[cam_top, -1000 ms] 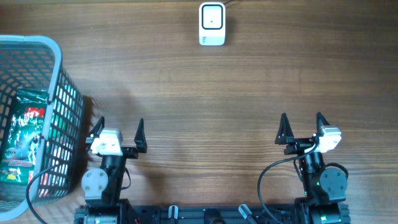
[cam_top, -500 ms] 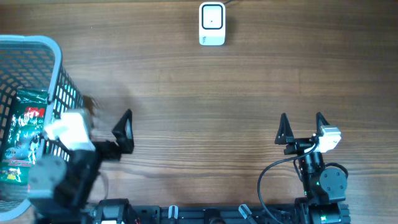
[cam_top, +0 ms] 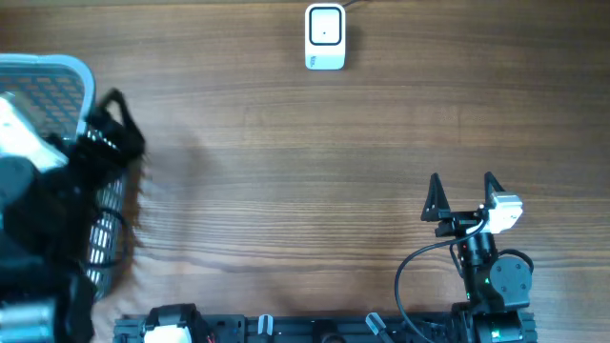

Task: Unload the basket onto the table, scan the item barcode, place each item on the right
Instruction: 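Reach the left gripper into the basket and grasp the green-capped jar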

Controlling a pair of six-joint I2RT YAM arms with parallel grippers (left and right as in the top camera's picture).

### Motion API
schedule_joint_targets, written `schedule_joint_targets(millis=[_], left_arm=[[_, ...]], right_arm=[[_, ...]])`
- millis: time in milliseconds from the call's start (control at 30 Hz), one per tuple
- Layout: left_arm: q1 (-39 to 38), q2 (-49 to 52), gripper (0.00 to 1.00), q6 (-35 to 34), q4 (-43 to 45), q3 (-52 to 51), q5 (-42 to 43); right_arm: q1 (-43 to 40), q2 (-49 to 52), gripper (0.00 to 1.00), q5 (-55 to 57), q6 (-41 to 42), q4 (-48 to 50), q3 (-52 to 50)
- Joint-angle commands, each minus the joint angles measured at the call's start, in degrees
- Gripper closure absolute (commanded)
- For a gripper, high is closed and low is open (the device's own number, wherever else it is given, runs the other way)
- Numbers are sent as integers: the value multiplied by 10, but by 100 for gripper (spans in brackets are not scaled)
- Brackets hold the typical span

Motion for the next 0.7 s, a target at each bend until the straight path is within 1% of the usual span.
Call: schedule_joint_targets(millis=[0, 67, 100, 133, 200, 300, 367, 467, 500, 667], left_arm=[[77, 113, 0, -47, -70, 129, -53], [143, 198, 0, -67, -143, 218, -52], [190, 253, 0, -84, -194, 270, -33], [226, 292, 0, -94, -226, 297, -2], [282, 350, 0, -95, -255, 303, 43], [336, 435, 0, -112, -307, 302, 67], [349, 501, 0, -111, -339, 298, 96], [334, 579, 0, -103, -370, 297, 95], [325, 591, 0, -103, -368, 285, 91], [312, 591, 0, -103, -333, 203, 82]], right_arm=[[2, -2, 0, -2, 2, 2, -1], [2, -2, 0, -2, 2, 2, -1], [2, -2, 0, -2, 2, 2, -1], [2, -2, 0, -2, 2, 2, -1], [2, -2, 0, -2, 2, 2, -1], [2, -2, 0, -2, 2, 2, -1], [2, -2, 0, -2, 2, 2, -1], [2, -2, 0, -2, 2, 2, -1], [2, -2, 0, -2, 2, 2, -1], [2, -2, 0, -2, 2, 2, -1]])
